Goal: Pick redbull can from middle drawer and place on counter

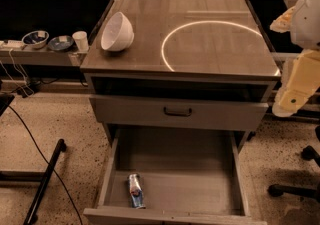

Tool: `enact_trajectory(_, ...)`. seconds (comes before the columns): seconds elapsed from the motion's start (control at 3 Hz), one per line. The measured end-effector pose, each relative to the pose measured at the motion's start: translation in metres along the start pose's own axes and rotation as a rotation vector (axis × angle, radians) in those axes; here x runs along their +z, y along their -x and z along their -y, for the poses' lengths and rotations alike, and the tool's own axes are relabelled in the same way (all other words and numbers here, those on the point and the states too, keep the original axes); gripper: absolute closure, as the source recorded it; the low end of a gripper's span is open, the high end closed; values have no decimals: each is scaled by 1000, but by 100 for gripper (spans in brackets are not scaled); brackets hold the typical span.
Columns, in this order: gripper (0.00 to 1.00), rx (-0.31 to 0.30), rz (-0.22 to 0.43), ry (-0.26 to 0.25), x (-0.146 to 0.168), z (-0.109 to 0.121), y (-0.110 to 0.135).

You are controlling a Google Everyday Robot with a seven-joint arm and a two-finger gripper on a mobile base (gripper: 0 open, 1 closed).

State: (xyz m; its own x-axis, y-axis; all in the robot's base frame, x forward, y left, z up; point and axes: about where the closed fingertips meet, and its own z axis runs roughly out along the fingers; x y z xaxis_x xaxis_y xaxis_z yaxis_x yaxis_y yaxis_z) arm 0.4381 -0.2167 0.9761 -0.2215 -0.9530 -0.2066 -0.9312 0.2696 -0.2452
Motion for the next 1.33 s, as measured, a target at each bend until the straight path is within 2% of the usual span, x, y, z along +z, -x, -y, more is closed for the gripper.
enact_trajectory(0.33,0,0,0,0,0,0,0)
enact_trajectory(0.67,0,-11,17,60,47,-9,5)
enact_trajectory(1.0,0,-185,92,116,112,-46,51)
enact_trajectory(1.33,0,-286,72,161,143,-69,56)
